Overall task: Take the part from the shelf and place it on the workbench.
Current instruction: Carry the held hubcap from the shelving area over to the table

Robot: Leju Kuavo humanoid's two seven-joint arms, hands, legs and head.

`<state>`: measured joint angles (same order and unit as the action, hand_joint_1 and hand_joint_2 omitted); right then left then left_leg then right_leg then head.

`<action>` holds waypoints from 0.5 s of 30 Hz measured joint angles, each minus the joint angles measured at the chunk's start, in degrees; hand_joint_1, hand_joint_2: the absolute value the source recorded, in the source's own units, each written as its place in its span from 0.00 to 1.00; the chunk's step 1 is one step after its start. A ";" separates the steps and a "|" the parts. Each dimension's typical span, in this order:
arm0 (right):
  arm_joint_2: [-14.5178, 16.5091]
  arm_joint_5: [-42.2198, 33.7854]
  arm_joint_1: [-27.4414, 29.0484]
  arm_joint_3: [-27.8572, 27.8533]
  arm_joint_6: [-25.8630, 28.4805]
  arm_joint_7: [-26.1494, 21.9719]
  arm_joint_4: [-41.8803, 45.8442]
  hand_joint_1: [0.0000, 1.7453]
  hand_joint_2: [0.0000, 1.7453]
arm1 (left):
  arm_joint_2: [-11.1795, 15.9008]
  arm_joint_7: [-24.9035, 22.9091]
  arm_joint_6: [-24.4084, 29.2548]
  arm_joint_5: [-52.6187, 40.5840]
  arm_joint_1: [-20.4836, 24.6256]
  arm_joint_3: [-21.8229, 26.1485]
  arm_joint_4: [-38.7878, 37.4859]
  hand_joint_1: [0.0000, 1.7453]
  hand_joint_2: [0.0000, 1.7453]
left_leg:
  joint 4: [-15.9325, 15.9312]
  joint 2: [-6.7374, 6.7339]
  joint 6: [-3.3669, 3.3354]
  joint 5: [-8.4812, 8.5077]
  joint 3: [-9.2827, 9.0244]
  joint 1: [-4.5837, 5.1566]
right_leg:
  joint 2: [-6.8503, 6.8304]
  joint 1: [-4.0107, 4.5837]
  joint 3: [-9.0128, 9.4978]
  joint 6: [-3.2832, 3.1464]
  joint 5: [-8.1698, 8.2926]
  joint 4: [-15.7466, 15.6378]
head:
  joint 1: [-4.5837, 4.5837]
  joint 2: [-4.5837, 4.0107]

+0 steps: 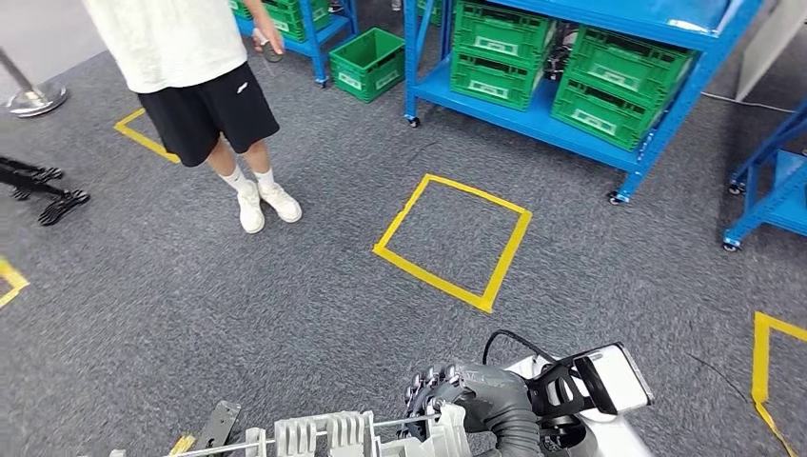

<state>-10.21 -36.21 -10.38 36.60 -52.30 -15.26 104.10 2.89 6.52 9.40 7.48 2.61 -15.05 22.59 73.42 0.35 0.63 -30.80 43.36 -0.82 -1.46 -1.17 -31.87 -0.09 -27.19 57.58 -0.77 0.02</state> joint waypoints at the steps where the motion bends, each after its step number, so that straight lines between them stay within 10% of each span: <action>1: 0.00 0.04 0.00 -0.01 0.00 -0.01 0.01 1.00 1.00 | -0.04 -0.01 -0.02 -0.06 -0.03 -0.01 0.01 0.00 1.00 | 1.11 -0.15 -0.03 -0.05 0.46 -0.01 | -0.66 0.08 -0.01 -0.03 -0.03 0.00 | -0.01 0.00; 6: -0.02 0.37 -0.04 -0.32 0.00 -0.04 0.36 1.00 1.00 | -0.12 -0.20 0.19 -0.28 0.18 -0.01 0.36 0.00 1.00 | -14.18 -3.47 -1.31 5.74 -8.13 0.62 | -3.33 0.67 0.15 0.27 -0.32 -0.02 | 0.04 0.00; 9: -0.03 0.51 -0.06 -0.49 0.00 -0.04 0.58 1.00 1.00 | -0.16 -0.39 0.31 -0.34 0.34 -0.01 0.61 0.00 1.00 | -15.44 -2.61 -2.37 6.02 -8.39 1.04 | -4.58 0.86 0.22 1.13 -0.48 -0.20 | 0.04 0.00; 12: -0.09 0.60 -0.20 -0.57 0.00 -0.04 0.86 1.00 1.00 | -0.36 -0.54 0.53 -0.34 0.46 0.00 0.77 0.00 1.00 | -16.46 -0.80 -3.46 6.84 -8.85 0.69 | -1.68 0.67 -1.51 1.40 -2.55 3.53 | 0.26 0.00; 15: -0.22 0.61 -0.16 -0.60 0.01 -0.04 0.94 1.00 1.00 | -0.61 -0.58 0.64 -0.43 0.78 0.02 1.00 0.00 1.00 | -16.51 1.31 -3.84 7.05 -8.69 0.80 | 1.04 0.62 -7.24 0.92 -6.80 14.95 | 0.44 0.00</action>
<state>-10.43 -35.60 -10.54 36.00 -52.29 -15.30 105.04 2.28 5.95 10.05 7.05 3.39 -15.04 23.59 56.91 1.66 -3.21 -23.74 34.68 -0.03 -0.42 -0.56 -39.11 0.82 -33.99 72.53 -0.33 0.02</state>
